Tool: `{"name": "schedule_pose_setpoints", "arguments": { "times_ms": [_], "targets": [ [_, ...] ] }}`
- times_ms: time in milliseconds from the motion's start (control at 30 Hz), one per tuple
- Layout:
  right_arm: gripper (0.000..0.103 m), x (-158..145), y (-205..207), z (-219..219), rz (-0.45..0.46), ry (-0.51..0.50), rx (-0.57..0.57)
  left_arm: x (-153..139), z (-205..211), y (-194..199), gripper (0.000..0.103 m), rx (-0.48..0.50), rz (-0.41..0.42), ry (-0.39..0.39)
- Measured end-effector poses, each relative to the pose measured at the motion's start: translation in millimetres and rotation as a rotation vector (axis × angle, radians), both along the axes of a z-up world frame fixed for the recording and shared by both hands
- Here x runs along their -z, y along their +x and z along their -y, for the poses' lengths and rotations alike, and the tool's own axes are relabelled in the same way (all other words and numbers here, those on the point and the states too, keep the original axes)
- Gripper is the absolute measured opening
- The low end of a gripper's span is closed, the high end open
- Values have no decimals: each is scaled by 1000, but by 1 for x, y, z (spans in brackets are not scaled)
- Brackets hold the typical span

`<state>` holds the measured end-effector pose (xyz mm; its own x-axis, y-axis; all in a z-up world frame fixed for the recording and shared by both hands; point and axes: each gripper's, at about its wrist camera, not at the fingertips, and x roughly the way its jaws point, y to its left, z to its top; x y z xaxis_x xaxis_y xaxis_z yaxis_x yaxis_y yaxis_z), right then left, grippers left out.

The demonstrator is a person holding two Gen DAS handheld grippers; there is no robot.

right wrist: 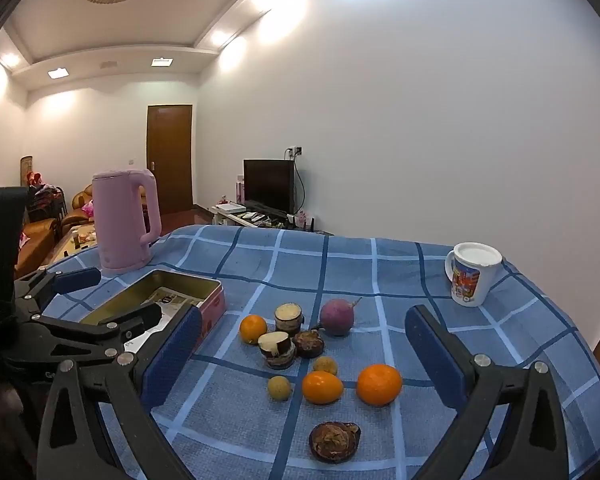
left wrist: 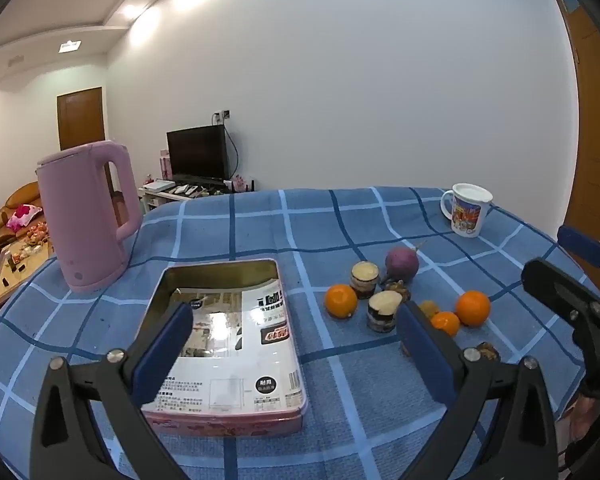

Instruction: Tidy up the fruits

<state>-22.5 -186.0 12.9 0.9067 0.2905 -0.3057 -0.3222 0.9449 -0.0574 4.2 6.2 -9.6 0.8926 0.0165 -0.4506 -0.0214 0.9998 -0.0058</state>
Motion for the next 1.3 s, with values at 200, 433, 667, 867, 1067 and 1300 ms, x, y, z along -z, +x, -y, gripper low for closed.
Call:
{"name": "schedule_pose_setpoints", "arguments": {
  "times_ms": [200,433,667,867,1067,1300],
  "targets": [
    [102,-2,-3,1,4,15,0,-1,0,-1,103,2,1,-2],
    [102,0,-5,0,1,18,8,-2,3,-2,103,-3,7,5],
    [102,1,-4,1,-1,21,8,-2,2,-3,103,-4,7,4],
    [102,1,-5,0,1,21,10,-2,1,-3,103,-4,7,4],
    [102,2,-5,-1,0,22,9,-2,0,-3,103,-4,8,4],
    [102,3,-5,-2,-7,24,7,-3,-4,-3,103,-6,4,4]
  ]
}}
